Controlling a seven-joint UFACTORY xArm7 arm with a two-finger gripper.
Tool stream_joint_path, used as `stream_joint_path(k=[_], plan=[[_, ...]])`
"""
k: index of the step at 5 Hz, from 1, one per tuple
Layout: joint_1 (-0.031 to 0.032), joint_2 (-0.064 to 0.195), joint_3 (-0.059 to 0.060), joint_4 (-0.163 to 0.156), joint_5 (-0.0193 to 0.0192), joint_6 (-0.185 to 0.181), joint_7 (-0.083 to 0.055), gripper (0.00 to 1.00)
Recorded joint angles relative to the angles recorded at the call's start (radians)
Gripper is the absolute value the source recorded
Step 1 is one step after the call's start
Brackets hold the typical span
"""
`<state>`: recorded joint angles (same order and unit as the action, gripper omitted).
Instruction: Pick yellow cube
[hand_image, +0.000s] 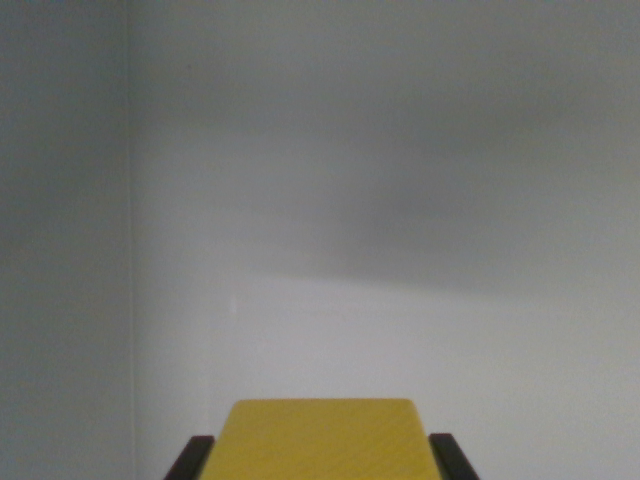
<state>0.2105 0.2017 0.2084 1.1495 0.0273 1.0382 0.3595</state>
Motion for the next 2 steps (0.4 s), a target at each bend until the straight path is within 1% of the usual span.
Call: stream_joint_path(k=[1,2], plan=[[0.0,0.0,0.0,0.0,0.0,0.0,0.0,1.0],[-0.0015,-0.019,0.001,0.028,0.0038,0.047,-0.001,1.0]])
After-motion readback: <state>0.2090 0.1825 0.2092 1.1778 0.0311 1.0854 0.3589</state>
